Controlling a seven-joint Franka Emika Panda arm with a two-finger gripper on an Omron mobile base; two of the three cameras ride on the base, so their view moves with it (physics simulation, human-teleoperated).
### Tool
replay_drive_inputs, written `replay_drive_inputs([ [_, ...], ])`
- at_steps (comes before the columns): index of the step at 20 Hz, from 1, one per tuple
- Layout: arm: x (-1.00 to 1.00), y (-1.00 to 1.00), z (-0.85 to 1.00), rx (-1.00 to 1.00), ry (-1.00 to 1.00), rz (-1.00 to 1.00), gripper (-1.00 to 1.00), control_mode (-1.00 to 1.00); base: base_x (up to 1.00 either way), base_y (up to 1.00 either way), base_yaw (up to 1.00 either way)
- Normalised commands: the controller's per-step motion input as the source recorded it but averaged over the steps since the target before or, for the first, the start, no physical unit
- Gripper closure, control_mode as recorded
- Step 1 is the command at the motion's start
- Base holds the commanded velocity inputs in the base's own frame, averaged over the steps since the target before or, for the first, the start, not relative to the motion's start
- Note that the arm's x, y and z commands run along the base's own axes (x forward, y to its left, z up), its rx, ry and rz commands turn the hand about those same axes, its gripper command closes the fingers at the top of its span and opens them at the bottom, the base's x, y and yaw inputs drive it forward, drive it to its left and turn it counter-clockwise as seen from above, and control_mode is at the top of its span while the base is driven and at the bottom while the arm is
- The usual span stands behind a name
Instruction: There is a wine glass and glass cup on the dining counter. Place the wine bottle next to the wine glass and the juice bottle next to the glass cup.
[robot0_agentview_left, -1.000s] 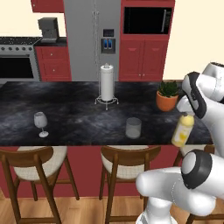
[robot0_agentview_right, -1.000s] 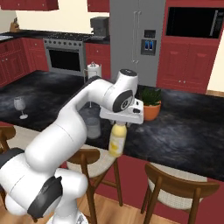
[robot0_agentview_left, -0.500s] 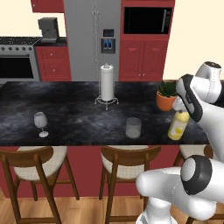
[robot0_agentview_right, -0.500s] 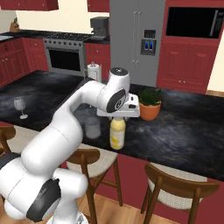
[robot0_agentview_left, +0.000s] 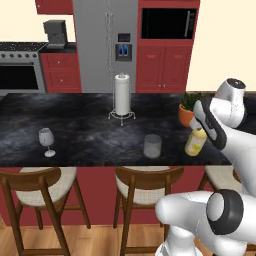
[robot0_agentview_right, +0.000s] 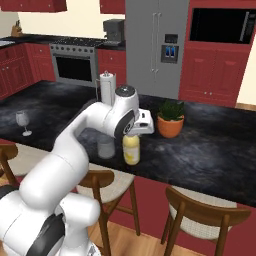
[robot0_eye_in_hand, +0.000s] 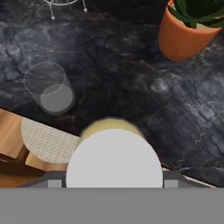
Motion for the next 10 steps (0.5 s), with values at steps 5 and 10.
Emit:
replay_drive_inputs([
  [5, 0.42, 0.0, 0.0, 0.08, 0.16, 0.0, 1.0, -1.0, 0.0, 0.0, 0.0],
  [10, 0.38, 0.03, -0.02, 0.05, 0.21, 0.03, 1.0, -1.0, 0.0, 0.0, 0.0],
])
